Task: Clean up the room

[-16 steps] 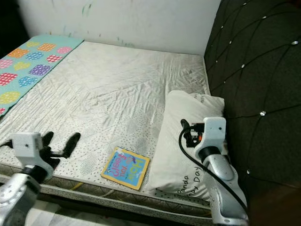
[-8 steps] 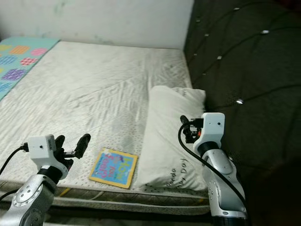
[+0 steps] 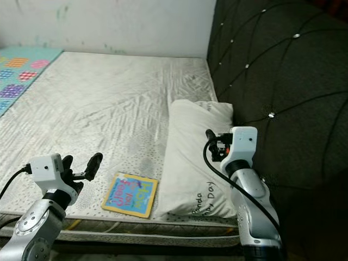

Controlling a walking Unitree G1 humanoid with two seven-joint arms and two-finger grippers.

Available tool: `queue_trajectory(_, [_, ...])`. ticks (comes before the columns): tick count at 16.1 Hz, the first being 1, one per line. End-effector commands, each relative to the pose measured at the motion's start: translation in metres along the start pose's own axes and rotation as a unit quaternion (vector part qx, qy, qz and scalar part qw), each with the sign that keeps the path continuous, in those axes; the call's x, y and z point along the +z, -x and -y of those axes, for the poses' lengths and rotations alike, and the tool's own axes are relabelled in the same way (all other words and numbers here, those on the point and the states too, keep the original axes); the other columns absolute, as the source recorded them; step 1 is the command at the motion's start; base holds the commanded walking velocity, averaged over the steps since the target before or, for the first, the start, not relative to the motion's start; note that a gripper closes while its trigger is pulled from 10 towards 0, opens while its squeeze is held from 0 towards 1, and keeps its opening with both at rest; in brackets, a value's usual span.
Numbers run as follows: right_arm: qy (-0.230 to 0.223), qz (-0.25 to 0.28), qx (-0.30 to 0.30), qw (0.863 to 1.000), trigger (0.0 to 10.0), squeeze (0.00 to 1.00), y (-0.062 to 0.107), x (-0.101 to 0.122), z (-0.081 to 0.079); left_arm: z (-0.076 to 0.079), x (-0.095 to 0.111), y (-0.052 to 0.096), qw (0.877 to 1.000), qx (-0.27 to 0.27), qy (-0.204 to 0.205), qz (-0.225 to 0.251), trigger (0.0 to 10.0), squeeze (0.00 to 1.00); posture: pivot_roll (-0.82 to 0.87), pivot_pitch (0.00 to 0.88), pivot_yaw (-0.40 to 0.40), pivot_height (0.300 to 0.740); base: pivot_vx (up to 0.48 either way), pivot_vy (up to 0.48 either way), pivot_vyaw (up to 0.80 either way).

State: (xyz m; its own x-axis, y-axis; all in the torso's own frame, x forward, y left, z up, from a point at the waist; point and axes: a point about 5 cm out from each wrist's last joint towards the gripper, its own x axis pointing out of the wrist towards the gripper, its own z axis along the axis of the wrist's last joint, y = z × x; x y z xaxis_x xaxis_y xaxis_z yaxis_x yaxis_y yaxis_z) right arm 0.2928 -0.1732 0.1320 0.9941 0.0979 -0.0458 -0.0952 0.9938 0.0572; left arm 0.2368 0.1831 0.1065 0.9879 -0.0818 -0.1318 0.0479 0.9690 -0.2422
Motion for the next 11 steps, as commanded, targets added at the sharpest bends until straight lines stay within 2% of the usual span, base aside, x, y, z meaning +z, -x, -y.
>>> queue_trajectory(1, [0.000,0.005,0.004,1.000,10.0,0.00,-0.0039,0.0010,-0.0039,0.0000,0.0012,-0.0034,1.000,0.000,-0.004,-0.002,10.0,0.00,-0.19,0.000,0.024,0.740,0.000,0.322,0.00])
queue_trajectory(5, [0.003,0.011,0.020,1.000,10.0,0.00,-0.0117,0.0040,-0.0103,-0.0006,0.0028,-0.0068,1.000,0.004,-0.007,0.004,10.0,0.00,-0.19,0.000,0.014,0.740,0.000,0.397,0.00])
queue_trajectory(11, [0.007,-0.002,0.018,1.000,10.0,0.00,-0.0072,-0.0051,-0.0071,-0.0009,-0.0003,-0.0079,1.000,0.004,-0.006,0.000,10.0,0.00,-0.19,0.000,0.002,0.740,0.000,0.480,0.00])
